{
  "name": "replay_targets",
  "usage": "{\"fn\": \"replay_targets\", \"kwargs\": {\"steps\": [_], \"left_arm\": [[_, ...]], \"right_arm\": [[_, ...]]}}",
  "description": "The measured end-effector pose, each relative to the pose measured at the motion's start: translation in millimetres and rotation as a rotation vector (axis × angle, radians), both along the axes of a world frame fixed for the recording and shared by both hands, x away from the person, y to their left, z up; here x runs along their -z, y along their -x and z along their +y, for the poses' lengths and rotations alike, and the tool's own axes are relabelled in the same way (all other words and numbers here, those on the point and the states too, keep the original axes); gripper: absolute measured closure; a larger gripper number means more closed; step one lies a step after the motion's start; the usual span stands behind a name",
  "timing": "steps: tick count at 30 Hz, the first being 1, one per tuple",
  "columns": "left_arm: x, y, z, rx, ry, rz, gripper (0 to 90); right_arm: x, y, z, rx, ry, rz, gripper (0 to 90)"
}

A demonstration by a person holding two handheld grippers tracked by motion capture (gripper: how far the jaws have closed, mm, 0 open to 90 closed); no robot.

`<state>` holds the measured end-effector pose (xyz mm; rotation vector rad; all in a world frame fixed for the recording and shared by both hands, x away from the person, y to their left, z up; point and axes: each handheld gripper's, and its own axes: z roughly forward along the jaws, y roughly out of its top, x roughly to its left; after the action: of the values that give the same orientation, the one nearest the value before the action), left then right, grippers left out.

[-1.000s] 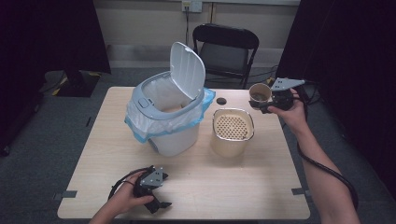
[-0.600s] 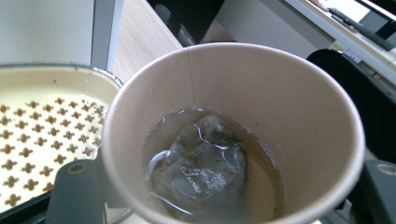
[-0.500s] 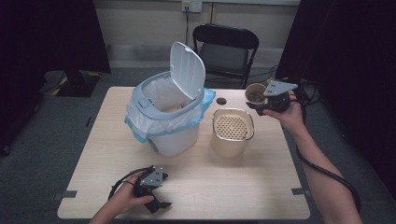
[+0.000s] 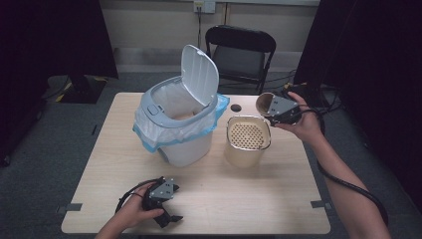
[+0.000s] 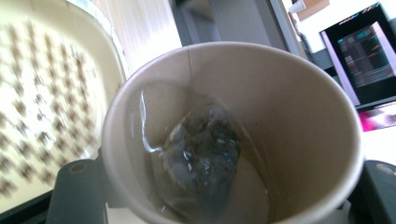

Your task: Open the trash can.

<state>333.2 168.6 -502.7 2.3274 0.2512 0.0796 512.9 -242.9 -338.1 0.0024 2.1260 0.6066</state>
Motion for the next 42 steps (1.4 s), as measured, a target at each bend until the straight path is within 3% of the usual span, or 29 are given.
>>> {"fn": "replay_targets", "kwargs": {"steps": [2, 5, 6, 7, 9, 10, 11, 13, 14, 15, 16, 17, 18, 19, 21, 22, 23, 24, 25, 26, 27, 28, 29, 30, 31, 32, 34, 36, 42], "left_arm": [[0.0, 0.0, 0.0, 0.0, 0.0, 0.0, 0.0], [0.0, -0.1, -0.1, 0.0, 0.003, -0.001, 0.0], [0.0, -0.1, -0.1, 0.0, 0.003, -0.002, 0.0], [0.0, -0.1, -0.1, 0.0, 0.003, -0.002, 0.0], [0.1, -0.1, -0.1, 0.0, 0.004, -0.002, 0.0], [0.0, -0.1, -0.1, 0.0, 0.003, -0.002, 0.0], [0.0, -0.1, -0.1, 0.001, 0.003, -0.002, 0.0], [0.0, -0.1, -0.1, 0.0, 0.003, -0.002, 0.0], [0.0, -0.1, -0.1, 0.0, 0.003, -0.002, 0.0], [0.1, -0.1, -0.1, 0.0, 0.003, -0.002, 0.0], [0.2, -0.2, -0.1, 0.001, 0.005, -0.002, 0.0], [0.2, -0.2, -0.1, 0.001, 0.005, -0.002, 0.0], [0.2, -0.2, -0.1, 0.001, 0.004, -0.002, 0.0], [0.2, -0.2, -0.1, 0.001, 0.004, -0.002, 0.0], [0.2, -0.2, -0.1, 0.001, 0.005, -0.002, 0.0], [0.2, -0.1, -0.1, 0.001, 0.005, -0.002, 0.0], [0.2, -0.2, -0.1, 0.001, 0.004, -0.002, 0.0], [0.2, -0.1, -0.1, 0.001, 0.004, -0.002, 0.0], [0.2, -0.1, -0.1, 0.001, 0.004, -0.002, 0.0], [0.2, -0.2, -0.1, 0.001, 0.004, -0.002, 0.0], [0.2, -0.1, -0.1, 0.001, 0.004, -0.002, 0.0], [0.2, -0.2, -0.1, 0.001, 0.004, -0.002, 0.0], [0.2, -0.2, -0.1, 0.001, 0.004, -0.002, 0.0], [0.2, -0.2, -0.1, 0.001, 0.004, -0.002, 0.0], [0.1, -0.2, -0.1, 0.002, 0.004, -0.002, 0.0], [0.1, -0.2, -0.1, 0.002, 0.004, -0.002, 0.0], [0.1, -0.2, -0.1, 0.002, 0.004, -0.002, 0.0], [0.2, -0.2, -0.1, 0.001, 0.004, -0.002, 0.0], [0.2, -0.2, -0.1, 0.001, 0.004, -0.002, 0.0]], "right_arm": [[0.7, 0.9, 2.1, -0.01, 0.028, -0.006, 26.6], [3.8, 6.0, 12.1, -0.008, 0.153, -0.064, 26.8], [6.6, 8.0, 17.7, 0.008, 0.236, -0.117, 26.8], [6.6, 8.0, 17.7, 0.008, 0.236, -0.117, 26.8], [9.5, 10.7, 22.2, -0.002, 0.308, -0.158, 26.8], [10.9, 12.8, 24.9, -0.003, 0.35, -0.195, 26.8], [14.6, 15.8, 29.1, 0.012, 0.447, -0.283, 26.8], [16.7, 19.2, 32.5, -0.003, 0.5, -0.342, 26.8], [16.7, 19.2, 32.5, -0.003, 0.5, -0.342, 26.8], [19.7, 25.7, 37.8, -0.012, 0.587, -0.445, 26.8], [21.1, 28.5, 39.9, -0.022, 0.628, -0.503, 26.8], [21.1, 28.5, 39.9, -0.022, 0.628, -0.503, 26.8], [22.8, 33.3, 43.4, -0.046, 0.686, -0.612, 27.0], [22.8, 33.3, 43.4, -0.046, 0.686, -0.612, 27.0], [22.6, 37.7, 45.8, -0.052, 0.722, -0.698, 27.0], [20.0, 39.6, 47.4, -0.05, 0.711, -0.712, 26.8], [17.0, 39.0, 48.7, -0.047, 0.687, -0.667, 26.7], [9.6, 37.3, 48.5, -0.015, 0.584, -0.58, 26.5], [9.6, 37.3, 48.5, -0.015, 0.584, -0.58, 26.5], [-0.6, 32.0, 44.7, 0.025, 0.435, -0.419, 26.5], [-4.1, 29.4, 41.9, 0.036, 0.368, -0.371, 26.4], [-4.1, 29.4, 41.9, 0.036, 0.368, -0.371, 26.4], [-7.6, 24.8, 38.0, 0.08, 0.29, -0.259, 26.4], [-8.0, 23.1, 36.3, 0.086, 0.257, -0.22, 26.4], [-8.0, 23.1, 36.3, 0.086, 0.257, -0.22, 26.4], [-8.9, 20.1, 33.6, 0.102, 0.193, -0.133, 26.4], [-8.8, 19.1, 32.8, 0.114, 0.162, -0.1, 26.5], [-9.5, 13.3, 29.3, 0.143, 0.041, 0.031, 26.5], [-15.3, 6.7, 23.8, 0.157, -0.18, 0.195, 26.4]]}}
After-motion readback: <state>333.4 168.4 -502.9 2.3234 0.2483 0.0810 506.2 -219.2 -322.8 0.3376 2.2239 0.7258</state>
